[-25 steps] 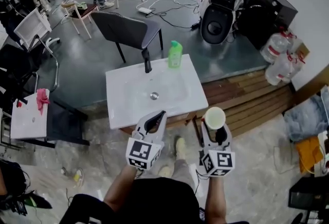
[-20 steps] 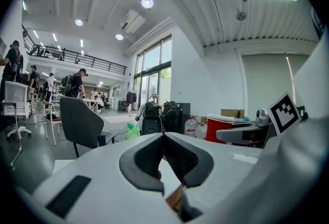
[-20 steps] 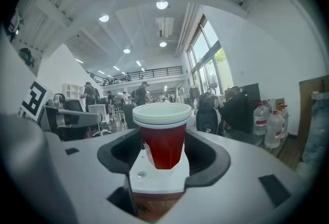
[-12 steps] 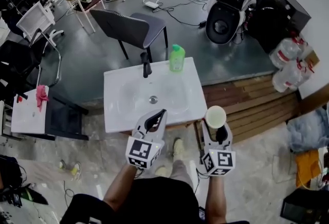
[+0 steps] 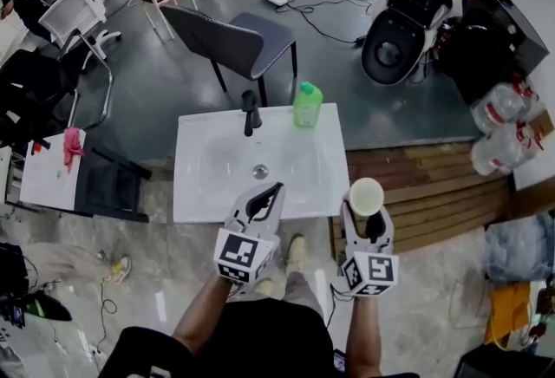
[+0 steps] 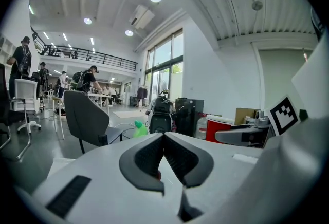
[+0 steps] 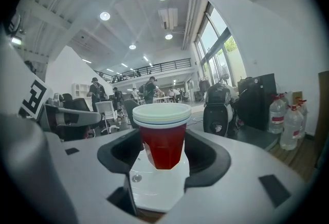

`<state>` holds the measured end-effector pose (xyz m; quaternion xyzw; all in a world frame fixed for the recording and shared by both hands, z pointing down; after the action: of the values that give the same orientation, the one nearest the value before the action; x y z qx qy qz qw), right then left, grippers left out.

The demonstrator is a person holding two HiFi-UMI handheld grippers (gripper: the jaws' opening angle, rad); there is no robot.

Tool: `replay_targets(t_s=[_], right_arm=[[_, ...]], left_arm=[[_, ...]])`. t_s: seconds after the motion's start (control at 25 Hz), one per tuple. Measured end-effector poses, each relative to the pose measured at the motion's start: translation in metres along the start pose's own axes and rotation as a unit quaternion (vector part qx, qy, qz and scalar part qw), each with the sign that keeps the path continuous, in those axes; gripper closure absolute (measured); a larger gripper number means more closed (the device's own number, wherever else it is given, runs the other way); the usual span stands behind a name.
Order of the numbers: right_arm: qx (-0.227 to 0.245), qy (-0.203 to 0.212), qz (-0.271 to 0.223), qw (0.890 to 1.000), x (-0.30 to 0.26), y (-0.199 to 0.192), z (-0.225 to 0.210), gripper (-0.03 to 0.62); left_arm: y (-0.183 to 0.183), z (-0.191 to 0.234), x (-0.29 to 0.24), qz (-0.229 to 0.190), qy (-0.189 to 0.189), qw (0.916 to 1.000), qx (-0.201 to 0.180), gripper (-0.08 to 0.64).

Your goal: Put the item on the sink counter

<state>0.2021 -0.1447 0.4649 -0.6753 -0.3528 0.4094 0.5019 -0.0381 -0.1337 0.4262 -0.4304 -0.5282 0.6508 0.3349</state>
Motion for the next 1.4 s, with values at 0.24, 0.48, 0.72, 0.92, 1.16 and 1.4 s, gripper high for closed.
replay_targets(t_s=[0.24, 0.48, 0.72, 0.92, 1.16, 1.4], right_arm=[[-0.002, 0.019, 0.013, 1.000, -0.026, 0.000, -0.021, 0.328], [0.003, 0.036, 0.012, 0.999, -0.050, -0.001, -0.029, 0.328], [0.009, 0.046, 0.017, 0.999, -0.073, -0.002, -0.042, 0.328], [0.018, 0.056, 0.022, 0.998, -0.094, -0.007, -0.050, 0.328], [0.025, 0.070, 0.029, 0.997, -0.120, -0.018, -0.056, 0.328], [0.031, 0.084, 0.042, 0.995, -0.146, -0.030, -0.060, 0.328]], left_arm=[[-0.001, -0.002, -0.024, 0.012, 0.018, 0.9997, 0.006, 0.558], [-0.005, 0.006, -0.040, 0.016, 0.032, 0.9993, 0.010, 0.558], [-0.008, 0.010, -0.063, 0.024, 0.041, 0.9988, 0.014, 0.558], [-0.015, 0.016, -0.080, 0.035, 0.049, 0.9980, 0.019, 0.558], [-0.027, 0.025, -0.099, 0.048, 0.056, 0.9969, 0.027, 0.558], [-0.041, 0.034, -0.119, 0.061, 0.063, 0.9954, 0.039, 0.558]])
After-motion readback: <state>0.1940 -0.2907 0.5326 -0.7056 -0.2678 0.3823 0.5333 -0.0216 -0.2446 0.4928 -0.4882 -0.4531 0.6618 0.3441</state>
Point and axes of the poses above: the fingertips, and each gripper's own axes: x backward along the fingers, z to its left, y out of its top, the point moved 8 cm from there along x, backward along the fingers, and after that the axes turned 1 degree about -x, right-handed, at the moved point
